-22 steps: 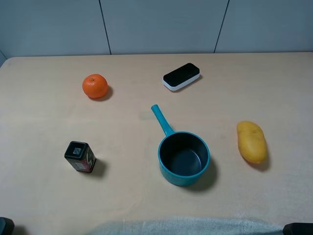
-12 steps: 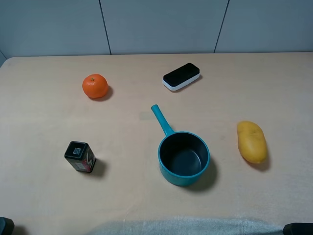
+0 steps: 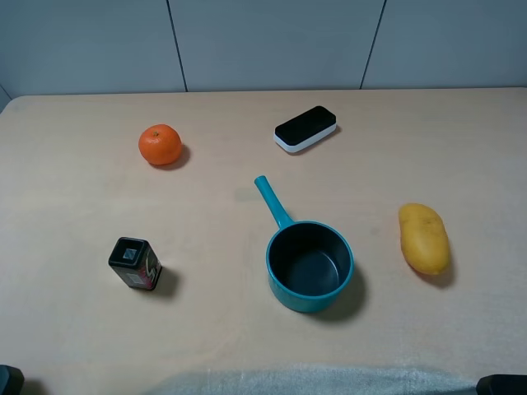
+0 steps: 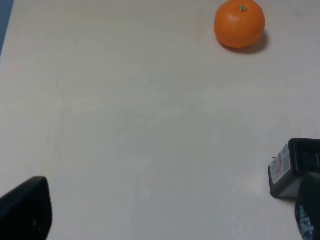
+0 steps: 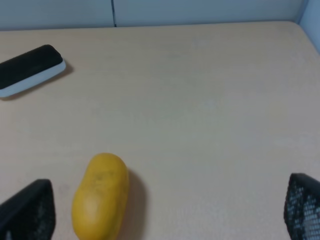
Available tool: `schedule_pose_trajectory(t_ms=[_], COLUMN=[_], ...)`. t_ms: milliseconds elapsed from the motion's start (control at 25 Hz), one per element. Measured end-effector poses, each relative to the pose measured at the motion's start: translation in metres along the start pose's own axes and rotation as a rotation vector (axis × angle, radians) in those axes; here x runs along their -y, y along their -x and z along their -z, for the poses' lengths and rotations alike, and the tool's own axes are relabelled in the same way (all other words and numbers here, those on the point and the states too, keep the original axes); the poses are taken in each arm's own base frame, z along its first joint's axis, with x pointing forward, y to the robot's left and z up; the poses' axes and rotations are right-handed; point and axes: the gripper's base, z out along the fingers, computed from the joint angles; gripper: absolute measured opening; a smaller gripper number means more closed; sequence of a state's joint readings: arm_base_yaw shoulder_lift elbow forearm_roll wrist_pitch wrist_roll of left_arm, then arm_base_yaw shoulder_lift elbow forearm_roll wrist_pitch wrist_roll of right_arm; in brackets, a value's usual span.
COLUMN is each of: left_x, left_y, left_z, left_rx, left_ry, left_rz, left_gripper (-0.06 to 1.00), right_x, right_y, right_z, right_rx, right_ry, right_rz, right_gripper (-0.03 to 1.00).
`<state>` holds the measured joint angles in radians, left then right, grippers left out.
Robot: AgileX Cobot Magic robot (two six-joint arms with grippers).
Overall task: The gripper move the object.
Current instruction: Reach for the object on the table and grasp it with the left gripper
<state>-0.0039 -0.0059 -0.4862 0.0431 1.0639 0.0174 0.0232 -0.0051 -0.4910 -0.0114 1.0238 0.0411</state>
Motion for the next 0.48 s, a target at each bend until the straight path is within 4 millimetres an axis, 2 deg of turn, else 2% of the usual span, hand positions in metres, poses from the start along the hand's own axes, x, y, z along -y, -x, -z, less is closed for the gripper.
schedule_pose_trajectory(t_ms=[480], left_x=[-0.0019], left_y=[0.0006], left_z=[0.0], left_rx=[-0.004], left_ry=[0.02], left_rz=[0.033], left_gripper=[0.99], right_x=[0.0001], right_y=[0.0], right_z=[0.0], right_rx=[0.0], right_ry=[-0.001], right_rz=[0.001], right_gripper=[0.69])
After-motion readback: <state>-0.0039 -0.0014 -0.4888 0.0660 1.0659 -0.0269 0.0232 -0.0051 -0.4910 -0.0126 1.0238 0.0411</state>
